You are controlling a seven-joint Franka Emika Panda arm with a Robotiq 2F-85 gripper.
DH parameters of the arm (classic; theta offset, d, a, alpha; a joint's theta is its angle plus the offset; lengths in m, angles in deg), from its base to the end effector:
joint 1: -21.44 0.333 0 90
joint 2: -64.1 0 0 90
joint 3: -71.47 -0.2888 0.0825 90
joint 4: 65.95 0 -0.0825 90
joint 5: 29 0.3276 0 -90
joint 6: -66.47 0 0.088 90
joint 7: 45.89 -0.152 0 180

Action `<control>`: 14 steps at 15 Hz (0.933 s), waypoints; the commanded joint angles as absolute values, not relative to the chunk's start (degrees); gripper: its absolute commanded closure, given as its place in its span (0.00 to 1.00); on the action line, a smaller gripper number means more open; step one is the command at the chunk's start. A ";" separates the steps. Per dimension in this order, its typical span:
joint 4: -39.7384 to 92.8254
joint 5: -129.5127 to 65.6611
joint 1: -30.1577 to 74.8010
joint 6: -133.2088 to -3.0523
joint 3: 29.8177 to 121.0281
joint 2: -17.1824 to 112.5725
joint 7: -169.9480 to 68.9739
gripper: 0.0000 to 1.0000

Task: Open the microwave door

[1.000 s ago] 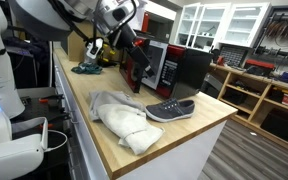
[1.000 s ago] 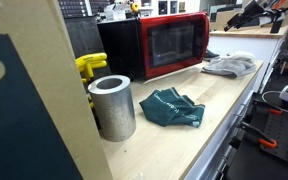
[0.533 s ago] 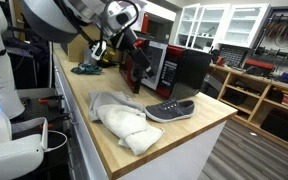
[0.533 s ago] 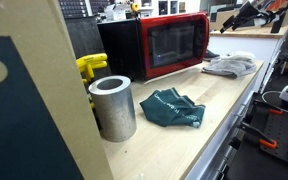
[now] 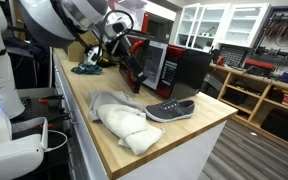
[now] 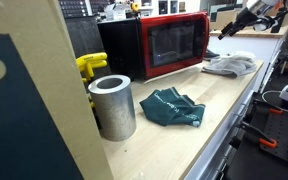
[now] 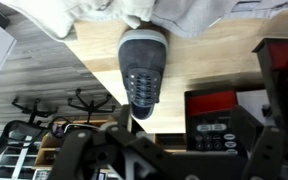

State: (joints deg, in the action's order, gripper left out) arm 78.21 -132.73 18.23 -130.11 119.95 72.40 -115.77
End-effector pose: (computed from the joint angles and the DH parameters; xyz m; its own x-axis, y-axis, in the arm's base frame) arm 0.3401 -0.2271 0.3400 0.7192 -0.1436 0.6798 -0.2623 -0.9621 0.0743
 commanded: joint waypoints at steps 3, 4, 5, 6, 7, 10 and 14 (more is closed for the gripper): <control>78.62 -132.77 20.19 -130.01 113.97 72.96 -120.39 0.00; 78.29 -132.84 20.26 -130.29 112.79 73.03 -121.64 0.00; 78.00 -133.21 19.74 -131.37 112.15 72.77 -122.39 0.00; 77.82 -133.84 19.24 -131.99 111.53 72.84 -122.88 0.00; 77.72 -134.49 18.74 -132.85 111.19 72.85 -123.16 0.00; 80.63 -136.77 22.50 -131.64 113.20 76.17 -123.82 0.00; 83.12 -141.53 25.91 -132.73 116.47 79.23 -124.29 0.00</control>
